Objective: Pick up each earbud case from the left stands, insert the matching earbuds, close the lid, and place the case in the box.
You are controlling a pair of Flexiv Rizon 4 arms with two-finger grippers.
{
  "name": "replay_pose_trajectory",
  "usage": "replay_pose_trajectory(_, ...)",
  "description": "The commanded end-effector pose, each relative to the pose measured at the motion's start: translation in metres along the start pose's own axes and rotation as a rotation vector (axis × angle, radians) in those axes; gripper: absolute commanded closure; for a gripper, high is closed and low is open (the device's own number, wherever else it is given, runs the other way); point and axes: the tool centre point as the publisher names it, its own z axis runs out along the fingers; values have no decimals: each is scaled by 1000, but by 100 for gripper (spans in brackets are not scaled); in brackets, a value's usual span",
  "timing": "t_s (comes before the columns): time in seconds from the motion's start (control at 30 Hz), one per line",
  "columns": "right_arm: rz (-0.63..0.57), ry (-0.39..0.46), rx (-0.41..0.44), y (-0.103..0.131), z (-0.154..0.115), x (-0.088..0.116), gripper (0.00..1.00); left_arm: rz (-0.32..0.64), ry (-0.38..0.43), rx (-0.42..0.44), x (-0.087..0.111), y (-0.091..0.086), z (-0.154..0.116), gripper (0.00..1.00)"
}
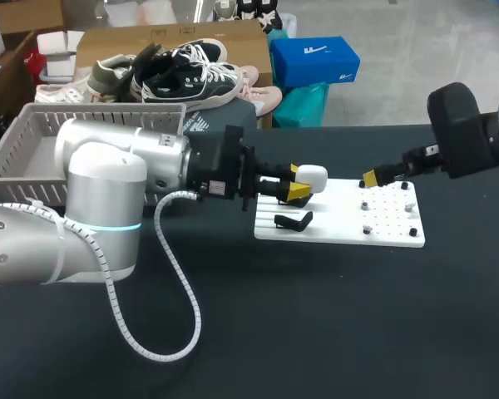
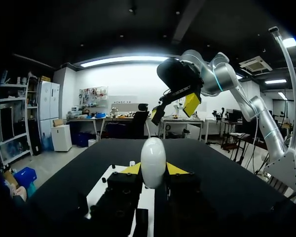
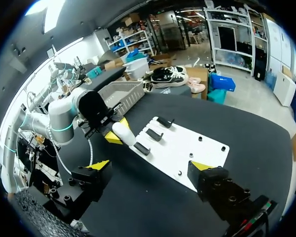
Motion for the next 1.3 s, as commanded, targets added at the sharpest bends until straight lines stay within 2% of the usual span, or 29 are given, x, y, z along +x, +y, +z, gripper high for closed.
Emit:
replay_pose_trajectory(0.03, 0, 14, -15, 2, 7, -2, 0, 3, -10, 5, 2, 3, 1, 100)
replay_pose_trajectory(0.23, 1, 23, -36, 11, 13, -3, 0, 6, -18, 3, 2, 4, 1, 100)
replay_pose_trajectory(0.4, -12, 23, -67, 22, 27, -9, 0, 6, -18, 3, 2, 4, 1, 100)
replay_pose_trajectory(0.7, 15, 47, -106, 28, 55, -11, 0, 6, -18, 3, 2, 4, 1, 100)
replay_pose_trajectory(1.3, 5, 66, -102, 29, 78, -16, 0, 6, -18, 3, 2, 4, 1, 100)
